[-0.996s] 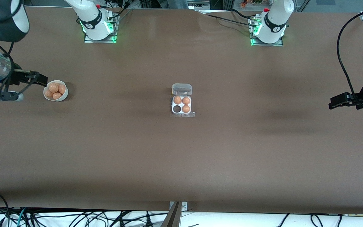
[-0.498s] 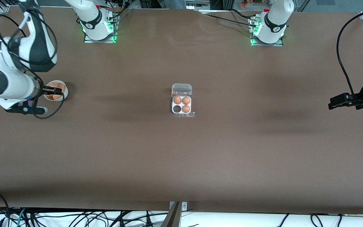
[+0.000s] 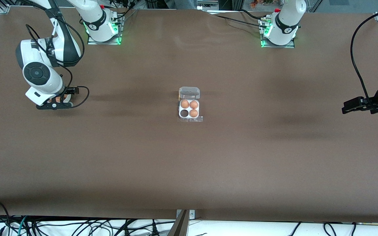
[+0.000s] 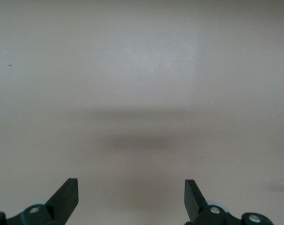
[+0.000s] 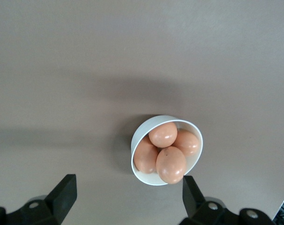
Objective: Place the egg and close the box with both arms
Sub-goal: 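Move the right gripper over the white bowl of eggs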
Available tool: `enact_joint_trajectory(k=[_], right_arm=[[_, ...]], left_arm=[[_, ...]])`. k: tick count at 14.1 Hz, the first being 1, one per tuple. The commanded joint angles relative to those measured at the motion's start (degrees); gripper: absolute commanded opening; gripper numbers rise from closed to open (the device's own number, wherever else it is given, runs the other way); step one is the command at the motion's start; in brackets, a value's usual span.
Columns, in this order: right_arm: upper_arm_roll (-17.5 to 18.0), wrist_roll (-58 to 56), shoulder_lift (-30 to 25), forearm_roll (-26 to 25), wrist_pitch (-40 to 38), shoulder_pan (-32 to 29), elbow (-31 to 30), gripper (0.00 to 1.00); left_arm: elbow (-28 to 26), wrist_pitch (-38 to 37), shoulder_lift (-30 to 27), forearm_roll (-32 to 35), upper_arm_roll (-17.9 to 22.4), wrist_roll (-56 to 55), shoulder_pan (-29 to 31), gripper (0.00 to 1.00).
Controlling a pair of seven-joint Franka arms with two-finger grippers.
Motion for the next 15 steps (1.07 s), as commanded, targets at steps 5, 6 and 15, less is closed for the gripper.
enact_joint_trajectory(k=[5,6,15], right_arm=[[-5.80,-0.30,-3.64,-8.73,12.41,-0.07,-11.14,1.00],[-6.16,-1.34,-3.28,-9.00,12.60,-0.07,-11.15,1.00],[-10.82,-7.59,0.67,-10.23,14.80,-0.25,-10.89,1.00]], left_arm=[[1.62,-0.44,0.77,-0.87,-0.18,1.15,0.30,1.00],[1.62,-0.44,0.69,-0.87,-0.18,1.15,0.30,1.00],[1.71,-0.53,0.69,-0.87,-0.18,1.15,0.30,1.00]])
